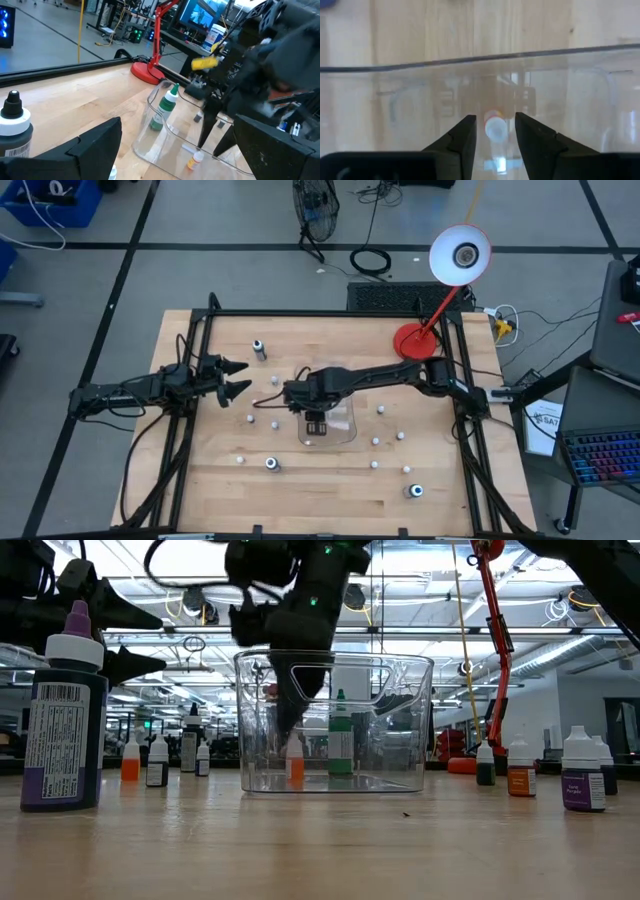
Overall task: Pick & Place food coloring
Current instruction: Put the small black food coloring bottle into the transparent bin
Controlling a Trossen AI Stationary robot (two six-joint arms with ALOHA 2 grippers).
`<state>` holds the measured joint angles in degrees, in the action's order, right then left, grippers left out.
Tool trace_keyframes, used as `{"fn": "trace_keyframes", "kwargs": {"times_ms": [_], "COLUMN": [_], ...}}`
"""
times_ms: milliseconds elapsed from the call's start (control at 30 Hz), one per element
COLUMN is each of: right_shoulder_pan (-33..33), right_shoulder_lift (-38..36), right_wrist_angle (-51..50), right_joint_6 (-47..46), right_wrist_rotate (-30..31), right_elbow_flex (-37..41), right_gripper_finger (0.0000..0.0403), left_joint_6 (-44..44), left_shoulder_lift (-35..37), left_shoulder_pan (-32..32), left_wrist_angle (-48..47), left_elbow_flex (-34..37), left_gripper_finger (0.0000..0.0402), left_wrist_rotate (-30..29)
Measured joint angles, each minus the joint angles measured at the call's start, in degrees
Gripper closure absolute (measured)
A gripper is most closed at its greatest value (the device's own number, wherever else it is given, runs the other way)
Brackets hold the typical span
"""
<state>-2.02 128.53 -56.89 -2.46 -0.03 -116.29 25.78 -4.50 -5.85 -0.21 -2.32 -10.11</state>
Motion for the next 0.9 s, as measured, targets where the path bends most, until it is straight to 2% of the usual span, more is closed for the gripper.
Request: {"fn": "trace_keyframes", "kwargs": {"times_ms": [167, 333, 433, 533, 667, 900], "right_shoulder_pan": [-0.1, -1.0, -2.8, -4.8, -5.6, -3.4], "right_shoulder_lift": [-5.1, -11.8, -15.8, -20.3, -26.3, -32.4], "right_wrist_angle": [-8.3, -20.9, -27.4, -30.0, -25.5, -6.9], "right_joint_6": [-7.3, -21.2, -30.3, -36.0, -41.3, -44.8], "right_wrist_rotate": [0.0, 0.3, 3.7, 9.1, 9.7, 7.8], "right_elbow_flex": [-0.1, -0.2, 1.8, 7.5, 19.5, 39.2], "right_gripper_finger": [0.0285, 0.0289, 0.0289, 0.0289, 0.0277, 0.0225], "left_joint_6": [0.0, 0.0, 0.0, 0.0, 0.0, 0.0], "left_shoulder_lift": [0.0, 0.0, 0.0, 0.0, 0.0, 0.0], "left_shoulder_pan": [0.0, 0.0, 0.0, 0.0, 0.0, 0.0], "left_wrist_angle": [0.3, 0.1, 0.3, 0.2, 0.3, 0.3], "left_elbow_flex": [0.0, 0.0, 0.0, 0.0, 0.0, 0.0], "left_gripper_finger": [0.0023, 0.0023, 0.0023, 0.0023, 0.0023, 0.0023], "left_wrist_rotate": [0.0, -0.5, -0.2, -0.4, -0.4, -0.4]}}
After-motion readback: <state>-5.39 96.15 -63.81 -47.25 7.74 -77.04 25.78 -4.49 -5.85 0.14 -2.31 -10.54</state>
